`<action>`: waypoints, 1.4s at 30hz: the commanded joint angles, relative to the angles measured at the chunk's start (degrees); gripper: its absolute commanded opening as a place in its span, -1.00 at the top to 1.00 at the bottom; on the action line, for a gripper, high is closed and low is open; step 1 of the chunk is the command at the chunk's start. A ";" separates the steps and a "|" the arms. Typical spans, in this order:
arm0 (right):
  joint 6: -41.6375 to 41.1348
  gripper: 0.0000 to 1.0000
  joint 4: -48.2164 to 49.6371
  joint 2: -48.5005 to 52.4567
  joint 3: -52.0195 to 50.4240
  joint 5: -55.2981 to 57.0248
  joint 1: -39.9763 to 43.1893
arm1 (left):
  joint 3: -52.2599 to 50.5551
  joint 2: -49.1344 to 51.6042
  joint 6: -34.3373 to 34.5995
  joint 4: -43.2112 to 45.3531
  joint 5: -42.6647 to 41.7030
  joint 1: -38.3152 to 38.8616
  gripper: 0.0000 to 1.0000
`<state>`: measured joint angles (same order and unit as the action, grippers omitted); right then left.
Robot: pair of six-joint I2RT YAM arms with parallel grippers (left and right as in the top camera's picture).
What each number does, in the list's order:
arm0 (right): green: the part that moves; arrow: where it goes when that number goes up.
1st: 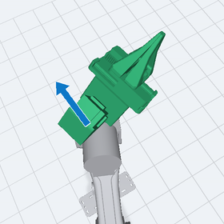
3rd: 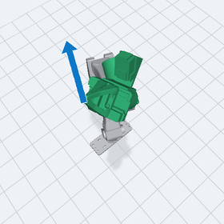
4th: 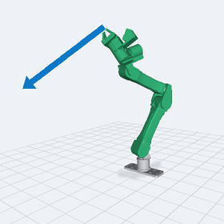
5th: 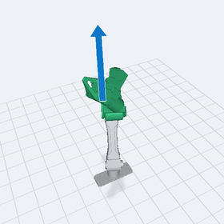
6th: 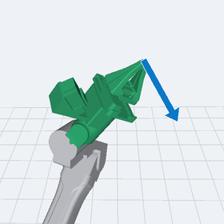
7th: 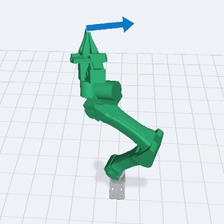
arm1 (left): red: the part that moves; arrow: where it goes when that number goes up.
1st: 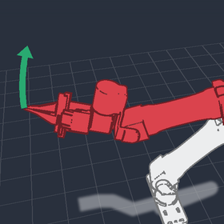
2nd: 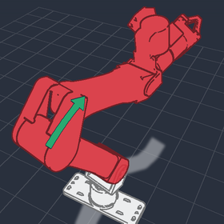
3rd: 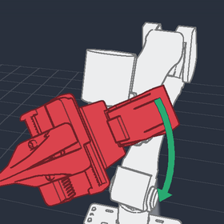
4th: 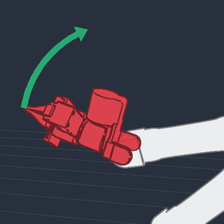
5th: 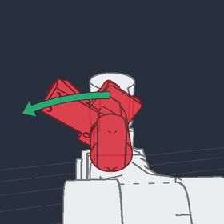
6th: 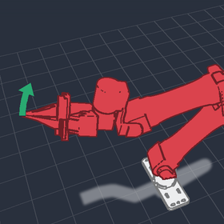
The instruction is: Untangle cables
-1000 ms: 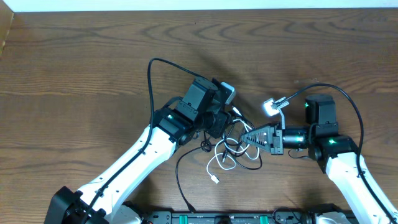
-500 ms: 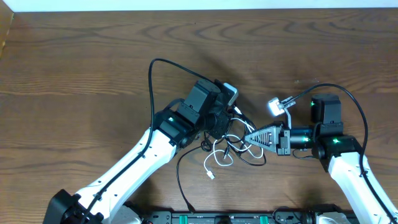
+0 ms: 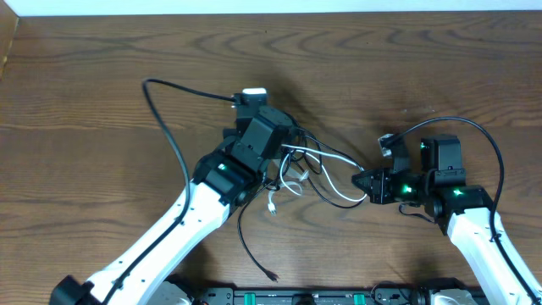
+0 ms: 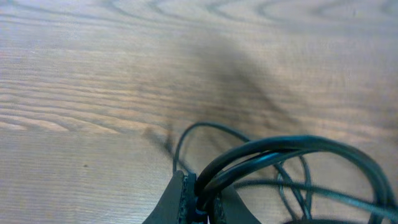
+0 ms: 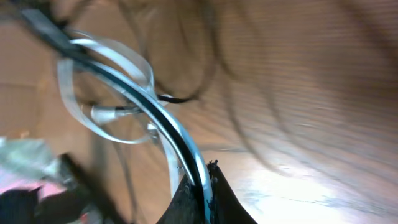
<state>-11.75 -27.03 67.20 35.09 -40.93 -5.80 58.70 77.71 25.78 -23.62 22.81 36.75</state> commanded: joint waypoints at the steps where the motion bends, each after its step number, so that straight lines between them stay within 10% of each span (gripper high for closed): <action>1: -0.63 0.98 -0.66 -0.72 0.11 9.51 0.13 | 0.66 -2.54 3.10 -0.42 5.95 -0.46 0.85; 22: -15.89 0.94 -11.43 -0.72 0.11 45.94 0.55 | 0.66 -2.62 16.57 -11.80 7.87 -10.80 0.85; 35: -5.35 0.31 7.02 -0.72 0.11 5.16 0.98 | 0.66 -2.51 14.99 -12.39 -9.05 -12.04 0.85; 42: -5.16 0.98 7.30 -0.72 0.11 3.04 0.98 | 0.66 -2.49 14.99 -12.37 -9.97 -12.04 0.85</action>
<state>-18.35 -19.25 66.59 35.38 -34.33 -5.04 58.70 75.96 40.69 -35.86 13.41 24.91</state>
